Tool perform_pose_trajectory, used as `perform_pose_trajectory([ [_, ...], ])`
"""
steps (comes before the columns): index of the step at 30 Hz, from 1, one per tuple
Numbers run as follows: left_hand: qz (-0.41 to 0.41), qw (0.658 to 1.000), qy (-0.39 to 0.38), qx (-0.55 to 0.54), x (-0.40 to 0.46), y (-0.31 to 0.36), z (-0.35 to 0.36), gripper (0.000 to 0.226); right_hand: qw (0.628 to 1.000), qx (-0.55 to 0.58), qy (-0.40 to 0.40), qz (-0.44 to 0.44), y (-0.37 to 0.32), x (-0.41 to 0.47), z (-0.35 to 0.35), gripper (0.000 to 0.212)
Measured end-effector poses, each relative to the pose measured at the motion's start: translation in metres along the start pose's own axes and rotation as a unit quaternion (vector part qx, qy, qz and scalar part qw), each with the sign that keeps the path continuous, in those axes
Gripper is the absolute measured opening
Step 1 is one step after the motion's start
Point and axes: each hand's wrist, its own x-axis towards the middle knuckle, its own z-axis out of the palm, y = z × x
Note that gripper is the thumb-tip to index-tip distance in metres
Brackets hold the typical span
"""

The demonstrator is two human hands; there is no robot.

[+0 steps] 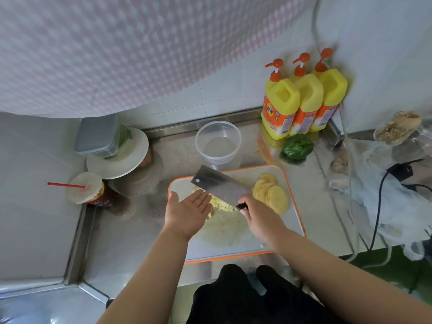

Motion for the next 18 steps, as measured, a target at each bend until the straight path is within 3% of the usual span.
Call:
perform_pose_trajectory([
  [1,0.006,0.998,-0.021,0.057,0.010,-0.003,-0.011,0.070,1.000,-0.007,0.016,-0.001,0.002,0.002,-0.003,0.026],
  [2,-0.012,0.999,-0.021,0.043,-0.005,-0.001,-0.006,0.057,1.000,-0.002,0.031,0.002,0.003,0.002,-0.007,0.026],
  [5,0.047,0.983,0.058,0.165,0.015,-0.007,-0.029,0.032,0.996,0.053,0.063,0.027,-0.001,-0.001,-0.015,0.025],
  [9,0.077,0.943,0.067,0.318,0.025,-0.014,-0.038,0.045,0.990,0.100,0.060,0.082,-0.003,-0.008,-0.019,0.029],
  [14,0.181,0.852,0.112,0.478,0.028,-0.025,-0.029,0.026,0.982,0.149,0.031,0.111,0.004,-0.014,-0.017,0.024],
  [18,0.179,0.794,0.055,0.579,0.036,-0.034,-0.024,0.064,0.979,0.162,0.013,0.126,0.008,-0.016,-0.022,0.024],
])
